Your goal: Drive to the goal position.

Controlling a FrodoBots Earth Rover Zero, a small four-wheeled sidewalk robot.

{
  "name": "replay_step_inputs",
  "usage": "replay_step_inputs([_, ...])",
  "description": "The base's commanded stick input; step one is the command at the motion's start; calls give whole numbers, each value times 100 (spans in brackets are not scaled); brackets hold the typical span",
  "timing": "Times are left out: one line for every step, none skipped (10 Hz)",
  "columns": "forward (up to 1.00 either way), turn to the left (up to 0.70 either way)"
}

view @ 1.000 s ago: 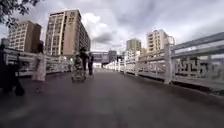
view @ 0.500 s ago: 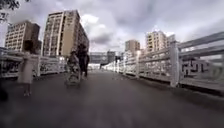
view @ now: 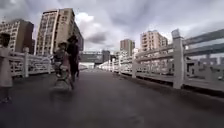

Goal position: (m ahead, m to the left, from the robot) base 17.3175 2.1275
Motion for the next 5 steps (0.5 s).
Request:
replay_step_inputs([70, 0])
replay_step_inputs([70, 0])
replay_step_inputs([70, 0])
replay_step_inputs([70, 0])
replay_step_inputs([70, 0])
